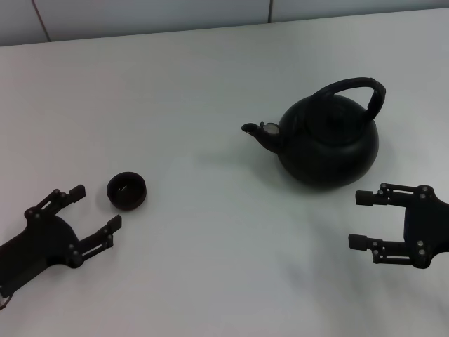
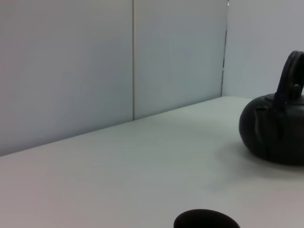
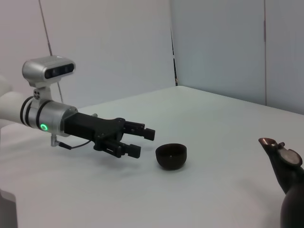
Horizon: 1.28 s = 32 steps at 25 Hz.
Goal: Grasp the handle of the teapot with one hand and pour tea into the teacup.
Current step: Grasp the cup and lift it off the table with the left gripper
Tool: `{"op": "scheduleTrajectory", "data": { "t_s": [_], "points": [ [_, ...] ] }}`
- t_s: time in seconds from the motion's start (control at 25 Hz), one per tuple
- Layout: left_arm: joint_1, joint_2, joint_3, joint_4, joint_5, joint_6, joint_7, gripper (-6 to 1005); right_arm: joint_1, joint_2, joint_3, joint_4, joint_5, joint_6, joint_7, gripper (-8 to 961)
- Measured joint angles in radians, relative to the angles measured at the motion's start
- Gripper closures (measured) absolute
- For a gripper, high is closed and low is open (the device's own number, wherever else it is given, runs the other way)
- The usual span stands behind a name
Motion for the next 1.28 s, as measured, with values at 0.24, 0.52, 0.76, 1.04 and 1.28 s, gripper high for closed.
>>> {"op": "scheduleTrajectory", "data": {
  "t_s": [0.24, 0.52, 0.76, 1.04, 1.28],
  "points": [
    [-0.045, -0.002, 0.000, -0.032, -0.002, -0.057, 0.000, 135, 0.001, 0.000, 0.000, 0.000, 0.000, 0.000, 0.000, 221],
    [-0.088, -0.003, 0.000, -0.069, -0.002, -0.089, 0.028, 135, 0.001, 0.000, 0.000, 0.000, 0.000, 0.000, 0.000, 221],
    [-0.105, -0.003, 0.000, -0.072, -0.002, -0.108, 0.029, 136, 0.001, 0.000, 0.000, -0.002, 0.000, -0.005, 0.000, 222],
    [-0.137, -0.003, 0.002, -0.090, -0.002, -0.147, 0.029, 136, 0.003, 0.000, 0.000, -0.001, 0.012, -0.004, 0.000, 222],
    [-0.150, -0.003, 0.025, -0.092, 0.002, -0.157, 0.028, 135, 0.004, 0.000, 0.000, -0.002, 0.015, -0.001, 0.001, 222]
  ]
}}
